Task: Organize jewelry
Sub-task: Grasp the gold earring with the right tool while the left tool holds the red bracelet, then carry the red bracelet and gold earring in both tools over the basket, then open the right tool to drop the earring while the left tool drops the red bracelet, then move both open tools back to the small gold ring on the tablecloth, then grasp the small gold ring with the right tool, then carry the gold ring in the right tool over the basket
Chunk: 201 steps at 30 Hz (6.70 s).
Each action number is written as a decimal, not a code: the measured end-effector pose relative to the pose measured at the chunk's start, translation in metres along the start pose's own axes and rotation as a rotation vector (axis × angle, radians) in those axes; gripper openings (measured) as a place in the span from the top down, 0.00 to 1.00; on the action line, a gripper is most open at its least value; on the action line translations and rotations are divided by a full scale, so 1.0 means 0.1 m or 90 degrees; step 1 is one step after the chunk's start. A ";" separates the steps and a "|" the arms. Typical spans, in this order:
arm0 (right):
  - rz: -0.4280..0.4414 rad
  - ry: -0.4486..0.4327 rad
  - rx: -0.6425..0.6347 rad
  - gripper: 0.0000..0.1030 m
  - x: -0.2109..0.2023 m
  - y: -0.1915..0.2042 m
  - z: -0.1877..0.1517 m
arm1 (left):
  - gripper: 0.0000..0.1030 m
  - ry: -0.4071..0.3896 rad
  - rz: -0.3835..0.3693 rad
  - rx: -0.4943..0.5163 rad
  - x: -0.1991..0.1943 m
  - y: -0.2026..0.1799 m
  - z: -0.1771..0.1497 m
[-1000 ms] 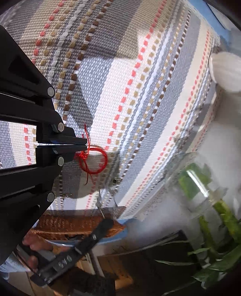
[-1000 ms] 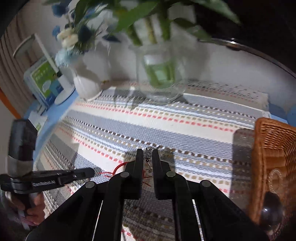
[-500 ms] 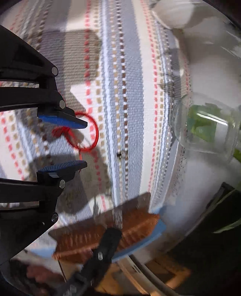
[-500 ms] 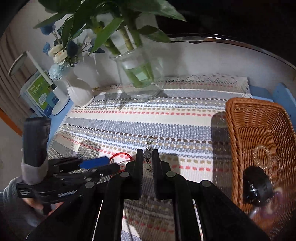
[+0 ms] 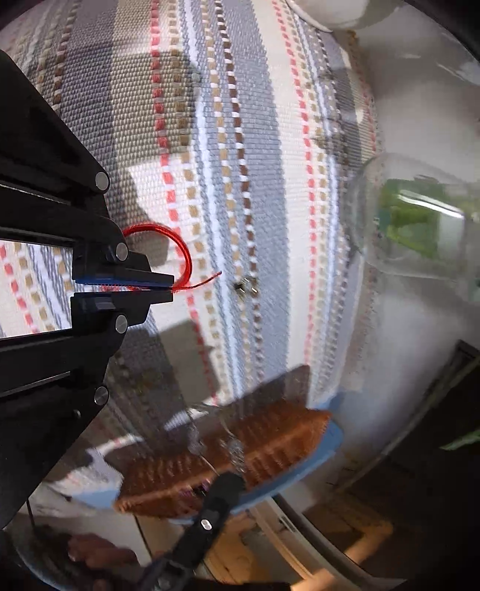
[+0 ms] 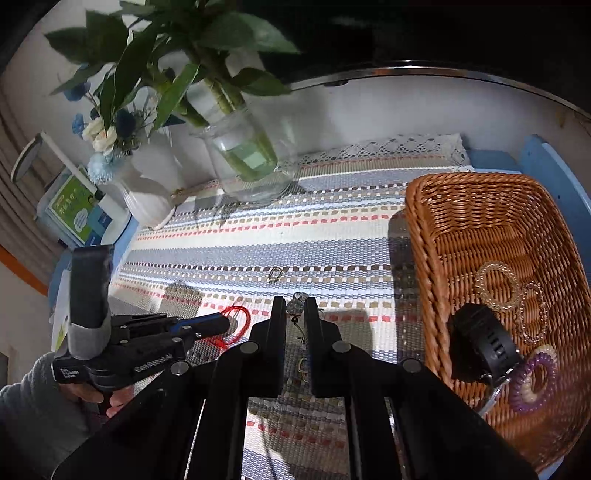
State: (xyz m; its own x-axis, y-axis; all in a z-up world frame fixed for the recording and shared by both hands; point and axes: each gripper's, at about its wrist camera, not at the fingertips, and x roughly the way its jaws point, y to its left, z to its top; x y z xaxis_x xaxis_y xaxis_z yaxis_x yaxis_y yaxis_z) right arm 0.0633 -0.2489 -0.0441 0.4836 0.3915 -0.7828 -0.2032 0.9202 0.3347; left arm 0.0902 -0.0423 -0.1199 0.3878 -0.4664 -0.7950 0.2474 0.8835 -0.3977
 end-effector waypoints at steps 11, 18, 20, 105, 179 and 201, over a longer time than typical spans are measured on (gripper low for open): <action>0.001 -0.081 0.062 0.89 -0.55 -0.37 0.11 | 0.99 -0.124 -0.053 -0.002 -0.59 -0.41 0.38; -0.029 -0.151 0.106 0.89 -1.02 -0.74 0.13 | 0.99 -0.191 -0.086 0.029 -0.77 -0.98 0.76; -0.037 -0.165 0.122 0.89 -1.14 -0.87 0.11 | 0.99 -0.200 -0.124 0.025 -0.80 -1.14 0.85; -0.177 -0.139 -0.033 0.18 -0.91 -0.12 -0.51 | 0.52 -0.045 0.075 -0.025 0.04 -0.53 0.46; -0.157 -0.028 -0.193 0.88 0.37 0.38 -0.76 | 0.92 -0.103 0.189 -0.042 0.49 -0.45 0.41; -0.204 -0.184 -0.064 0.88 -0.69 -0.06 -0.30 | 0.92 -0.153 0.122 0.048 -0.26 -1.43 0.58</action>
State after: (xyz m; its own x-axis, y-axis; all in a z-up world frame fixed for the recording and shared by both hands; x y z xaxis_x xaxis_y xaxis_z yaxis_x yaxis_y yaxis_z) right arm 0.0054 -0.2812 -0.0081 0.7508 0.0822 -0.6554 -0.0784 0.9963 0.0352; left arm 0.0965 -0.1589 -0.0161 0.6307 -0.2965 -0.7172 0.2109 0.9549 -0.2093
